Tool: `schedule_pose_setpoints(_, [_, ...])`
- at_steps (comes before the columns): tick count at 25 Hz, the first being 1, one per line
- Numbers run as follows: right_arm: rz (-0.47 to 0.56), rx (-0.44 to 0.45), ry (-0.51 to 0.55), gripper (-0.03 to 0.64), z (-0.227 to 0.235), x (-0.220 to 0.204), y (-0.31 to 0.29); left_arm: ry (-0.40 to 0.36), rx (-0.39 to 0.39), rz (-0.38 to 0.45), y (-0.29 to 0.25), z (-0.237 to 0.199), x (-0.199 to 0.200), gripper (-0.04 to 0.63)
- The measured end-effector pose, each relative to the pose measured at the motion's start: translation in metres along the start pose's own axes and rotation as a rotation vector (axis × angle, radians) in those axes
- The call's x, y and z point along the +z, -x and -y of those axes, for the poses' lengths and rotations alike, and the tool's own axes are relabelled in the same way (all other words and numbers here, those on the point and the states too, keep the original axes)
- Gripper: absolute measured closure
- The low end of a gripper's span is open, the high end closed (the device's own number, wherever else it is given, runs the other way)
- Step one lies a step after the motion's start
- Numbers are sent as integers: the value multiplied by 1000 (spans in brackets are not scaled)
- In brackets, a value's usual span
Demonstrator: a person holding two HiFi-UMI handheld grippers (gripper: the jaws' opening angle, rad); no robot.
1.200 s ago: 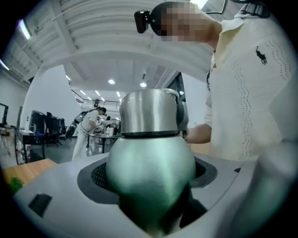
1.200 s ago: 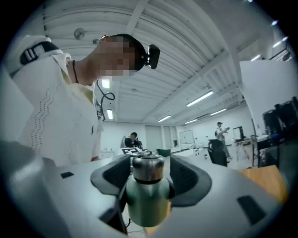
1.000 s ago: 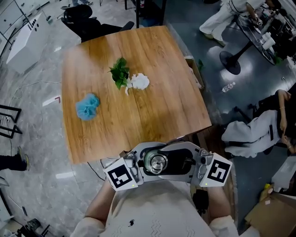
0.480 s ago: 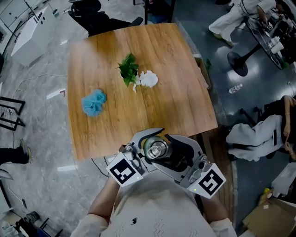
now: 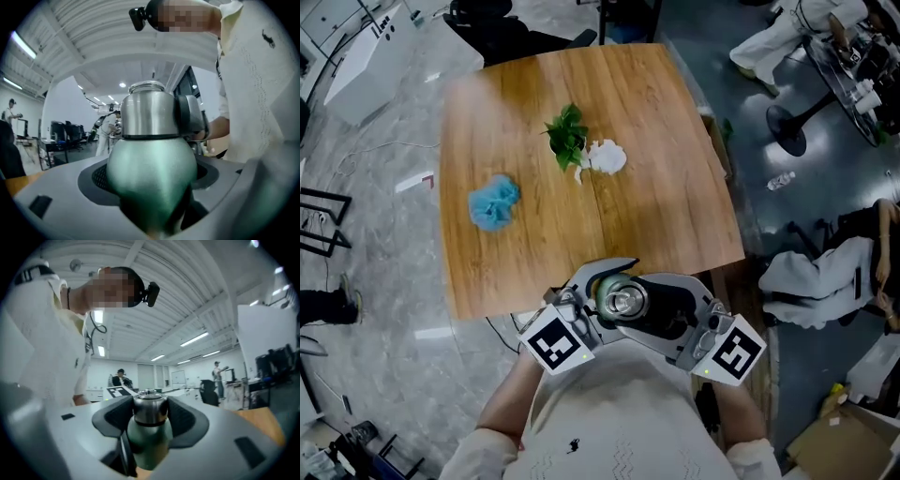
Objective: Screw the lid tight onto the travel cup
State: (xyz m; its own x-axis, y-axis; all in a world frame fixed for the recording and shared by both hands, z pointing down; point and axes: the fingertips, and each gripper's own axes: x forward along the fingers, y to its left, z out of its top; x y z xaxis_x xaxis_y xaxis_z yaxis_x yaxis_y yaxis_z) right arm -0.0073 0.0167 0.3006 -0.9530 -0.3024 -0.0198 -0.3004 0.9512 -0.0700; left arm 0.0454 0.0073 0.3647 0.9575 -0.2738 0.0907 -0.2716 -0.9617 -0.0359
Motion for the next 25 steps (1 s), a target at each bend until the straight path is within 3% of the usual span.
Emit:
schedule_pose_setpoints(3, [6, -216, 12, 374, 9, -4, -7, -18, 64, 15, 2, -15, 0, 190])
schedule_pose_setpoints(5, [-36, -207, 17, 374, 4, -12, -7, -15, 23, 43, 3, -11, 6, 190])
schedule_pose_setpoints(12, [-112, 263, -53, 348, -22, -5, 14, -2, -203, 6, 2, 35, 5, 190])
schedule_pose_setpoints(15, [-114, 329, -33, 360, -31, -5, 15, 12, -211, 6, 0, 44, 1, 190])
schedule_pose_setpoints(17, [-73, 271, -29, 364, -27, -3, 13, 21, -159, 13, 0, 38, 1, 190])
schedule_pose_setpoints(21, [5, 49, -16, 368, -15, 0, 5, 5, -33, 34, 0, 19, 4, 190])
schedule_pose_setpoints(25, [23, -115, -40, 374, -10, -1, 2, 29, 24, 86, 3, 9, 11, 190])
